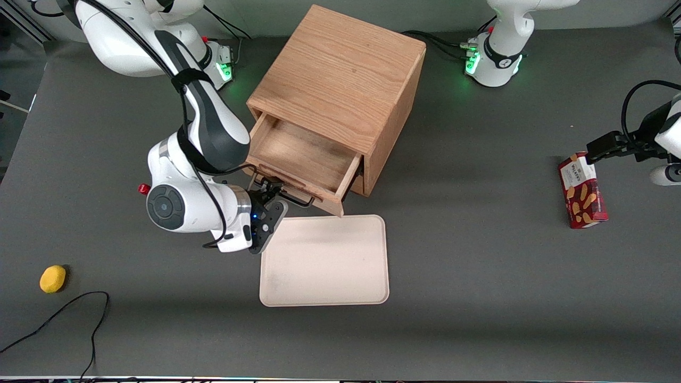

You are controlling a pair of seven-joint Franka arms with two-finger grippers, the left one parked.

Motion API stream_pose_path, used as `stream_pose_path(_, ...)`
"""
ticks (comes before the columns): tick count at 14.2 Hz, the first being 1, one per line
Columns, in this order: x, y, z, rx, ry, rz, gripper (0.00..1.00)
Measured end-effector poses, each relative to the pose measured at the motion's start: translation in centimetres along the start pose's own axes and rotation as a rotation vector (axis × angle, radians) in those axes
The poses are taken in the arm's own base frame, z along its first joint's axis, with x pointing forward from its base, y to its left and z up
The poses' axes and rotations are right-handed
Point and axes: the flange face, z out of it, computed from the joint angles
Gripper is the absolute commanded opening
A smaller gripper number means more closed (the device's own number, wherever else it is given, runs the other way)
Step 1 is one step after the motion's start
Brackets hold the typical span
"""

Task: Open upper drawer
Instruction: 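Pull the handle outward with the right gripper, sliding the drawer open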

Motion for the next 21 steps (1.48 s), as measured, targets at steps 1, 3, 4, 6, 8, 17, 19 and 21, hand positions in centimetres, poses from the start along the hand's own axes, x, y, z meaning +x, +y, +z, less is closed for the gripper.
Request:
stream_pose_path(1,0.0,0.1,-0.2,-0.002,0.004,0.0,1.0)
stream_pose_path(3,0.0,0.2,-0.4,-0.004,0.007,0.001,1.0)
stream_pose_path(4,0.0,0.3,-0.4,-0.004,0.009,0.002,1.0)
stream_pose_path(6,0.0,0.6,-0.5,-0.009,0.017,0.005,1.0)
stream_pose_path(8,0.0,1.0,-0.7,-0.012,0.023,0.009,1.0)
stream_pose_path(17,-0.7,3.5,-2.0,-0.032,0.062,0.022,1.0)
stream_pose_path(19,-1.0,4.2,-2.4,-0.04,0.075,0.017,1.0)
stream_pose_path(21,-1.2,4.8,-2.8,-0.047,0.087,0.013,1.0)
